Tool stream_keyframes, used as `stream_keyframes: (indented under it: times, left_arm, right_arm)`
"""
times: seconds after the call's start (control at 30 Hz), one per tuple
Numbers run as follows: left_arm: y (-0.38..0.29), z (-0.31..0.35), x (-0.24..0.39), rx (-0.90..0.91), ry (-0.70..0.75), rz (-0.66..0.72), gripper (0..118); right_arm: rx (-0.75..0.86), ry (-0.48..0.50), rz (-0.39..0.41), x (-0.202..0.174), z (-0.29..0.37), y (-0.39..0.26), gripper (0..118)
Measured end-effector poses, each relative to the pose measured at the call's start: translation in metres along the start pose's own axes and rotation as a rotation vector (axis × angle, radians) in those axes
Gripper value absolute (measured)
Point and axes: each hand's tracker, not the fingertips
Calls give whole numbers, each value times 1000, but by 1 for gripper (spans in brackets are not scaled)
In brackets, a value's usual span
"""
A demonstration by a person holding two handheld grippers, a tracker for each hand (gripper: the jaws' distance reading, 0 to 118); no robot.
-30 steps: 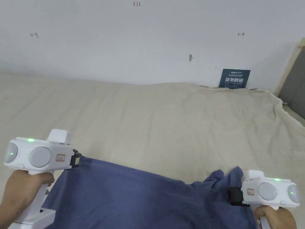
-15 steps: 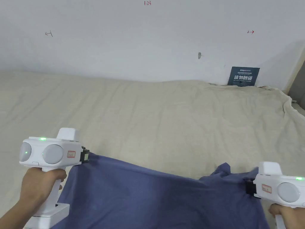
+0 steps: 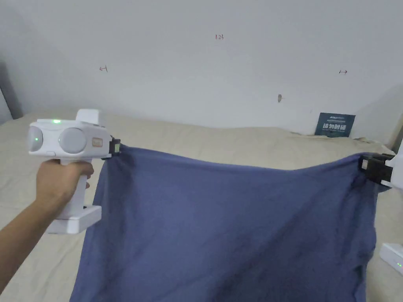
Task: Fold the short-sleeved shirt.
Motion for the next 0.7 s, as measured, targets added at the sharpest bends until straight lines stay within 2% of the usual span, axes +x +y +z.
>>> stream_keyframes:
  times: [0.4,0.6,0.7]
  left_arm:
    - [151,51,13,249,48,-29,0]
    - [188,53,18,302,68,-30,0]
    - [195,48,23,313,70,-32,0]
  right_arm:
    - [281,-1,53,-10,18,149,1]
    - [338,-21,117,-8,7,195,1]
    - [352,-24,102,-7,-5,203,1]
